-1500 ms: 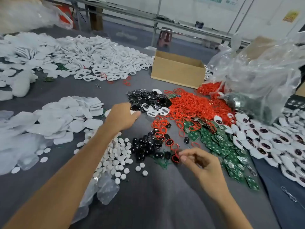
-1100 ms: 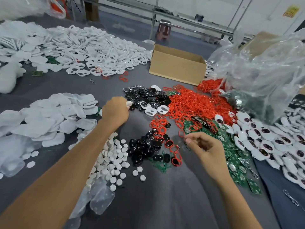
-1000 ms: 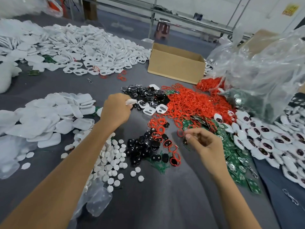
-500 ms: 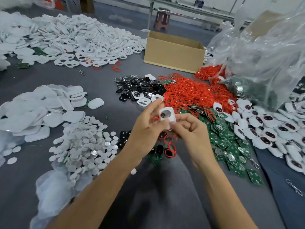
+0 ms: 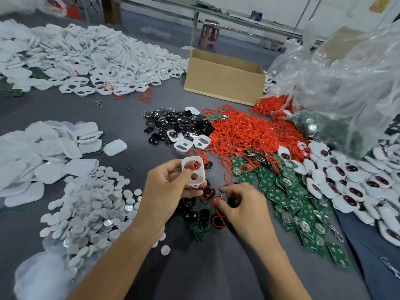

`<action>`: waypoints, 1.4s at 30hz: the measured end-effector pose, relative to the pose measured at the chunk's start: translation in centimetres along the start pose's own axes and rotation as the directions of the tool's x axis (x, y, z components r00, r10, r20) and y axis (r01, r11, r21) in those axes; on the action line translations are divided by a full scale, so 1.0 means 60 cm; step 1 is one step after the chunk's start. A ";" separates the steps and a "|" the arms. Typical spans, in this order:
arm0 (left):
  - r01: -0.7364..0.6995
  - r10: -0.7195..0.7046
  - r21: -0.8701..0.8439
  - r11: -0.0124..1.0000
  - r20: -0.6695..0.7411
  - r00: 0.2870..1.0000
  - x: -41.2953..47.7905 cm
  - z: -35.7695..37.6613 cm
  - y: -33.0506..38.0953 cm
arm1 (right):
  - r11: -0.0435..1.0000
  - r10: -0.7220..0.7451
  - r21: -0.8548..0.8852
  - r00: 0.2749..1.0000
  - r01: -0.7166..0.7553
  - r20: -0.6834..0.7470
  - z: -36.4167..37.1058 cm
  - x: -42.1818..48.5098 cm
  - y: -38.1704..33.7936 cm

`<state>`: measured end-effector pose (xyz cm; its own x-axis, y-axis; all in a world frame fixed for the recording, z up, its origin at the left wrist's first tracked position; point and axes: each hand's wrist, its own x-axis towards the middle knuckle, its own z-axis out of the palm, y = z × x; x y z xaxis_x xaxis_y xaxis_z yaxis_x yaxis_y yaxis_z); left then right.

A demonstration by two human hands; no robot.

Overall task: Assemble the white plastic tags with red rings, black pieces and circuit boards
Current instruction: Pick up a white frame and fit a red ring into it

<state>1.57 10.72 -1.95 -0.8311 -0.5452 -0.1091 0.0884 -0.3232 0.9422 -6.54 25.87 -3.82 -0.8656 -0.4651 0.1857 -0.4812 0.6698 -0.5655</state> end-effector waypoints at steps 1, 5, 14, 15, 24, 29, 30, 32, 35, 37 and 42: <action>-0.005 0.005 0.000 1.000 0.007 1.000 0.000 0.000 0.000 | 1.000 0.010 0.030 1.000 -0.010 -0.009 0.001 0.000 -0.002; -0.021 0.021 -0.001 1.000 0.012 1.000 -0.004 0.003 0.002 | 0.992 0.056 0.113 0.998 -0.053 -0.025 0.001 -0.001 0.004; -0.111 0.104 0.177 0.978 0.049 0.993 -0.011 0.015 -0.006 | 0.739 0.152 0.673 0.969 0.020 -0.196 -0.012 0.004 -0.020; -0.146 0.139 0.220 0.965 0.046 0.989 -0.012 0.016 -0.008 | 0.711 0.130 0.701 0.972 0.047 -0.196 -0.015 0.001 -0.029; -0.342 0.311 0.191 0.920 0.175 0.934 -0.026 0.017 0.006 | 0.634 -0.015 0.724 0.940 0.272 -0.340 -0.031 -0.017 -0.068; -0.342 0.311 0.110 0.933 0.233 0.922 -0.031 0.021 0.011 | 0.651 -0.088 0.651 0.891 0.390 -0.445 -0.030 -0.019 -0.068; -0.349 0.317 0.098 0.932 0.244 0.916 -0.032 0.021 0.011 | 0.650 -0.094 0.643 0.882 0.406 -0.462 -0.030 -0.018 -0.067; -0.364 0.335 0.065 0.929 0.269 0.903 -0.033 0.022 0.013 | 0.654 -0.113 0.619 0.864 0.436 -0.490 -0.031 -0.018 -0.067; -0.376 0.354 0.030 0.926 0.277 0.893 -0.035 0.022 0.014 | 0.644 -0.143 0.606 0.852 0.467 -0.504 -0.033 -0.017 -0.067; -0.386 0.365 0.030 0.922 0.265 0.892 -0.034 0.022 0.014 | 0.642 -0.151 0.606 0.851 0.471 -0.502 -0.034 -0.018 -0.068; -0.426 0.398 0.069 0.902 0.247 0.883 -0.032 0.020 0.013 | 0.650 -0.138 0.617 0.868 0.443 -0.477 -0.035 -0.021 -0.070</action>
<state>2.56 12.46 -0.65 -0.8349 -0.4191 0.3569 0.3957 -0.0062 0.9184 -3.74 24.85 0.03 -0.7507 -0.2200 0.6230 -0.6109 -0.1279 -0.7813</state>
